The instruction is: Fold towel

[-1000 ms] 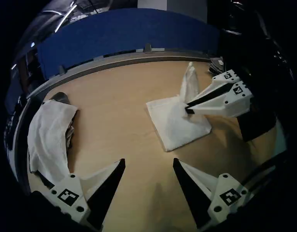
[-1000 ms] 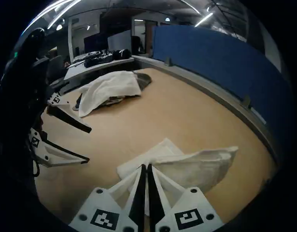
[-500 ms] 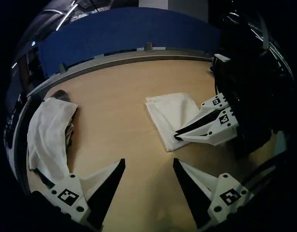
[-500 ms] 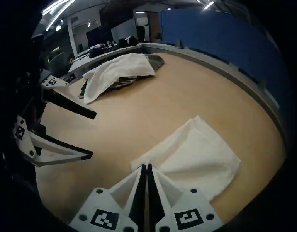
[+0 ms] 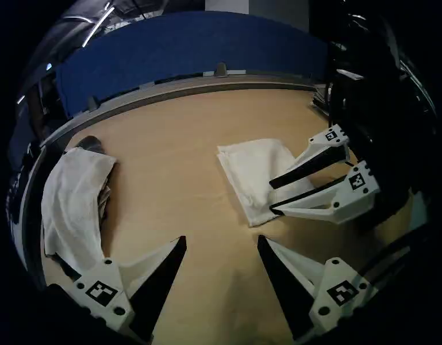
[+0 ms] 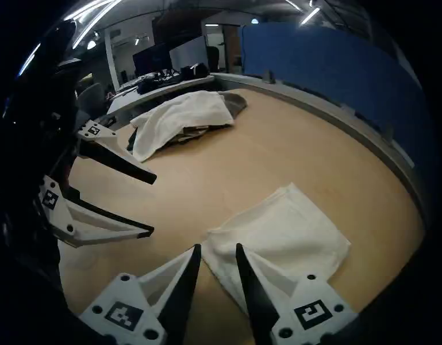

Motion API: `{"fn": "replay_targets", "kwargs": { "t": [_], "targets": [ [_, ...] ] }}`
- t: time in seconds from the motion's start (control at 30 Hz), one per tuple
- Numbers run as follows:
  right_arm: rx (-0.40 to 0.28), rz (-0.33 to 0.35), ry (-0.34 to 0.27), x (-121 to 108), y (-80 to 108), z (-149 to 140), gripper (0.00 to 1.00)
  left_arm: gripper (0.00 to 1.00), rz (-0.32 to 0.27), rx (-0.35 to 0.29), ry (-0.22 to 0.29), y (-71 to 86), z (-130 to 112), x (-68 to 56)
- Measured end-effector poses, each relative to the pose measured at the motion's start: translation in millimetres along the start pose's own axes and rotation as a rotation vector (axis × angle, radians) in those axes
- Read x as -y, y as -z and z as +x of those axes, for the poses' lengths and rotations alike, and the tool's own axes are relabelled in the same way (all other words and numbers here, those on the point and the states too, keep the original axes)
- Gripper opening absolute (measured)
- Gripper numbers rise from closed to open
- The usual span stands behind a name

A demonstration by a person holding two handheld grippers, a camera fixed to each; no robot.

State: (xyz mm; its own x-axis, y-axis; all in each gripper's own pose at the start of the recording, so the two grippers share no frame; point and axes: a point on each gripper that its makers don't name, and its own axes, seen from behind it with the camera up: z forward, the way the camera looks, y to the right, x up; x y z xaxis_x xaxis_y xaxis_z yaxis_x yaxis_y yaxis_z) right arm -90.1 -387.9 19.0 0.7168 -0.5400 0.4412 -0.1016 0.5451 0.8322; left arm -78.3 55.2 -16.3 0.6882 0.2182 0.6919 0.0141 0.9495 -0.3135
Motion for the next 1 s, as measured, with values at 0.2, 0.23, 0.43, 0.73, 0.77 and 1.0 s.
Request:
{"fn": "replay_targets", "kwargs": {
  "t": [0.2, 0.23, 0.43, 0.73, 0.77, 1.0],
  "targets": [
    [-0.022, -0.055, -0.004, -17.1, 20.7, -2.6, 0.76, 0.92, 0.001, 0.001, -0.002, -0.6, 0.1, -0.3],
    [-0.023, -0.071, -0.006, -21.7, 25.0, -4.8, 0.76, 0.92, 0.001, 0.001, -0.004, -0.8, 0.6, -0.9],
    [-0.003, -0.152, -0.033, -45.5, 44.5, -30.0, 0.76, 0.92, -0.003, -0.002, -0.012, -1.7, 4.2, -4.0],
    [0.030, -0.184, -0.063, -55.9, 56.2, -57.7, 0.77, 0.92, -0.009, -0.003, -0.020, -4.5, 6.9, -9.5],
    [0.034, -0.186, -0.060, -55.8, 56.5, -59.7, 0.77, 0.92, -0.009, -0.003, -0.021, -4.8, 7.3, -9.8],
    [0.044, -0.182, -0.057, -52.3, 54.8, -64.4, 0.77, 0.92, -0.010, -0.006, -0.018, -4.3, 9.1, -10.2]
  ]
}}
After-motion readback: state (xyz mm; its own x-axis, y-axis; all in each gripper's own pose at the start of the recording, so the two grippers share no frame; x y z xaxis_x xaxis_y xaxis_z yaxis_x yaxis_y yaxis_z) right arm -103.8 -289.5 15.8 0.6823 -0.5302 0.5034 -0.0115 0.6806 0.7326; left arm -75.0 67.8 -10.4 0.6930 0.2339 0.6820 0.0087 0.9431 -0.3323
